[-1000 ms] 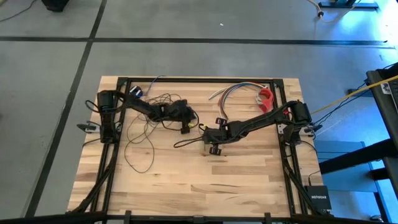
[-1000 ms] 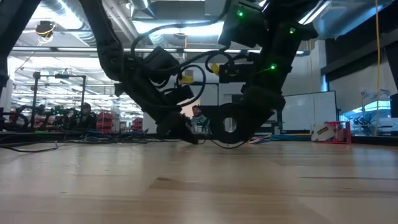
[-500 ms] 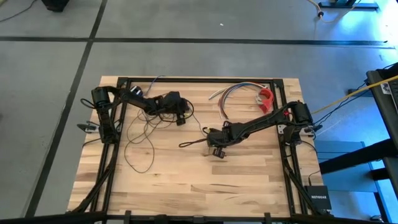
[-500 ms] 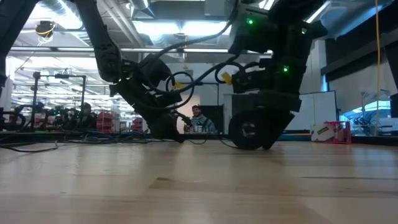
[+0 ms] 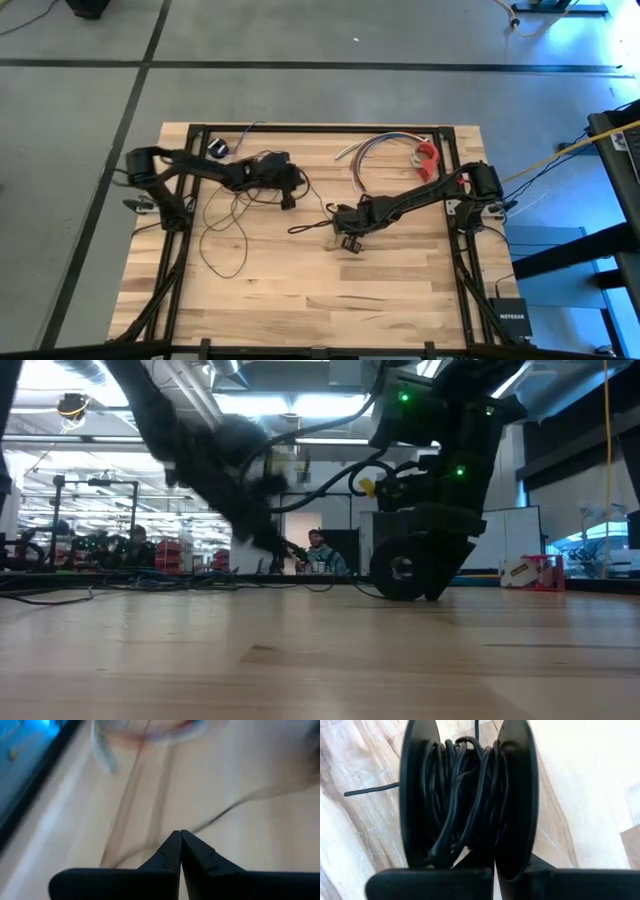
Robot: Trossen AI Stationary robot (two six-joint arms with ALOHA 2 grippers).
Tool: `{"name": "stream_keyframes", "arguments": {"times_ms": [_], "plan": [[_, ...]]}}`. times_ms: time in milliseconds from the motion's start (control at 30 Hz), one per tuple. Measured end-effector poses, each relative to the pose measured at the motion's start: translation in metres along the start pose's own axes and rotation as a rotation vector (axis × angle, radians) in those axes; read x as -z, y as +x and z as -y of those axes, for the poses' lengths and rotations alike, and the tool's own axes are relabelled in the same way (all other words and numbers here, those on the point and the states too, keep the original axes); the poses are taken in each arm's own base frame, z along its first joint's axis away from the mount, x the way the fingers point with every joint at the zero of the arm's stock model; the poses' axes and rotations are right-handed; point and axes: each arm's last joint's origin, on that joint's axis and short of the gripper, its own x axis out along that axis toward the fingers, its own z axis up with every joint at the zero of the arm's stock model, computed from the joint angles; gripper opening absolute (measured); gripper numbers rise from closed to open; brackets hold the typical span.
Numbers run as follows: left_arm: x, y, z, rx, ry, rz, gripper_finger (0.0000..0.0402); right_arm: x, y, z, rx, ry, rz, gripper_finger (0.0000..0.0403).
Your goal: Coiling cords
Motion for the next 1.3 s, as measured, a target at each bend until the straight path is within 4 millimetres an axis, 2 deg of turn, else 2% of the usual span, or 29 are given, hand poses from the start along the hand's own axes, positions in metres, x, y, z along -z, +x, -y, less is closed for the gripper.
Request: {"name": "stream_keyframes", "arguments": {"times_ms": [100, 167, 267, 333, 433, 533, 633, 767, 1000, 1100, 1300], "plan": [[-0.012, -0.011, 0.012, 0.037, 0.007, 0.047, 0.0003, 0.000, 0.000, 0.000, 0.002, -0.001, 0.001, 0.0003], [-0.014, -0.012, 0.022, 0.084, 0.000, 0.060, 0.0003, -0.001, 0.000, 0.000, 0.003, 0.000, 0.010, 0.0003], [-0.027, -0.013, 0.040, 0.189, 0.002, 0.178, 0.0004, -0.001, 0.000, 0.000, 0.007, 0.001, 0.018, 0.0003], [-0.026, -0.011, 0.054, 0.233, 0.036, 0.175, 0.0010, -0.002, 0.000, -0.001, 0.008, 0.001, 0.024, 0.0003], [-0.019, -0.001, 0.069, 0.261, 0.066, 0.169, 0.0041, -0.002, 0.000, -0.001, 0.004, 0.002, 0.029, 0.0003], [-0.024, 0.008, 0.076, 0.258, 0.052, 0.240, 0.0084, -0.003, 0.000, -0.001, 0.006, 0.002, 0.036, 0.0003], [-0.020, 0.020, 0.083, 0.264, 0.062, 0.249, 0.0118, -0.003, 0.000, -0.001, 0.016, 0.002, 0.043, 0.0003], [-0.035, 0.026, 0.087, 0.271, 0.074, 0.310, 0.0141, -0.003, 0.000, -0.001, 0.018, -0.016, 0.047, 0.0003], [-0.049, 0.037, 0.099, 0.359, 0.158, 0.349, 0.0145, -0.005, 0.000, -0.001, 0.015, -0.019, 0.061, 0.0003], [-0.048, 0.043, 0.101, 0.377, 0.161, 0.328, 0.0144, -0.005, 0.000, -0.002, 0.014, -0.018, 0.064, 0.0003], [-0.048, 0.042, 0.105, 0.414, 0.173, 0.332, 0.0113, -0.005, 0.000, -0.002, 0.014, -0.018, 0.071, 0.0003]]}}
